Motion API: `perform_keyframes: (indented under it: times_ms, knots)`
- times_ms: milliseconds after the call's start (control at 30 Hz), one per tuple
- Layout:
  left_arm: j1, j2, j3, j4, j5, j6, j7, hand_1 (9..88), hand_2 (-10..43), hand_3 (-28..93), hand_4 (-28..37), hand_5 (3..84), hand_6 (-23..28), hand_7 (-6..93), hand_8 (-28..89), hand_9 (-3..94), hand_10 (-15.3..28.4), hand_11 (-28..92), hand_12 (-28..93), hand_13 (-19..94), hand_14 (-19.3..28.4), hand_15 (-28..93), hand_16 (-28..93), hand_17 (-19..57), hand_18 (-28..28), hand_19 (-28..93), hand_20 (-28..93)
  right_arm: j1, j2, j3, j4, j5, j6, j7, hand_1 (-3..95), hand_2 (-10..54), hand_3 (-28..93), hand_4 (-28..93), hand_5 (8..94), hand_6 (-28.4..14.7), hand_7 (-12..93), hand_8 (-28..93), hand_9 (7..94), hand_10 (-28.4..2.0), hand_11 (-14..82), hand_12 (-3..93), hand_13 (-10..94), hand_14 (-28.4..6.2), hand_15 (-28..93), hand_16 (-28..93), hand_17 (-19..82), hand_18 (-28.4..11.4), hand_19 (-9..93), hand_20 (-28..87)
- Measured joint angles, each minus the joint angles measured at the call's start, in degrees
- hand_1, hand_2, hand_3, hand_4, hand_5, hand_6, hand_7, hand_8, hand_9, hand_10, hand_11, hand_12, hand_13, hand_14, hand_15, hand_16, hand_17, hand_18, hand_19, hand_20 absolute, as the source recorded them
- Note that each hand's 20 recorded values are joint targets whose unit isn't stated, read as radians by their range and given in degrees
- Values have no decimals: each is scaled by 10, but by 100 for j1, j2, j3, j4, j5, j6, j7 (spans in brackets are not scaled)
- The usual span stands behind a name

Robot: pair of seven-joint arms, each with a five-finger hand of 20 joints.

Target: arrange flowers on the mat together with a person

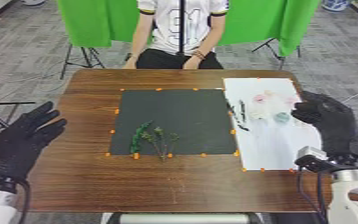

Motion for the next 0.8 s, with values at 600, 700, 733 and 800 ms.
perform_keyframes:
  times_ms: [600, 700, 733, 800]
  knots:
    - [-138, -15, 306, 59, 4, -22, -30, 267, 2, 706, -246, 402, 60, 135, -76, 322, 138, 206, 142, 271, 164, 358, 11, -68, 239, 491, 156, -162, -398, 157, -16, -337, -746, 138, 203, 7, 851, -219, 480, -40, 250, -104, 484, -154, 255, 279, 411, -129, 430, 240, 133, -210, 521, 358]
    - [-200, -7, 322, 91, 6, -47, -75, 267, 2, 706, -246, 403, 61, 135, -76, 323, 139, 207, 142, 273, 165, 360, 11, -68, 239, 492, 157, -162, -457, 199, -9, -349, -771, 140, 204, 8, 852, -219, 481, -40, 249, -105, 484, -155, 255, 280, 412, -128, 430, 241, 134, -210, 522, 358]
    - [-209, -7, 319, 90, 4, -46, -78, 267, 2, 705, -246, 403, 61, 135, -76, 323, 139, 208, 142, 273, 165, 361, 12, -68, 238, 491, 157, -160, -466, 202, -4, -350, -781, 148, 205, 9, 853, -219, 481, -40, 250, -104, 484, -154, 255, 279, 412, -128, 430, 241, 133, -210, 522, 358]
    - [-205, -15, 315, 78, 2, -46, -79, 268, 2, 705, -247, 404, 61, 134, -76, 323, 139, 208, 142, 273, 165, 361, 11, -68, 238, 491, 157, -160, -502, 241, -1, -360, -840, 176, 205, 10, 852, -219, 481, -40, 250, -104, 485, -155, 255, 279, 412, -129, 430, 241, 134, -210, 522, 358]
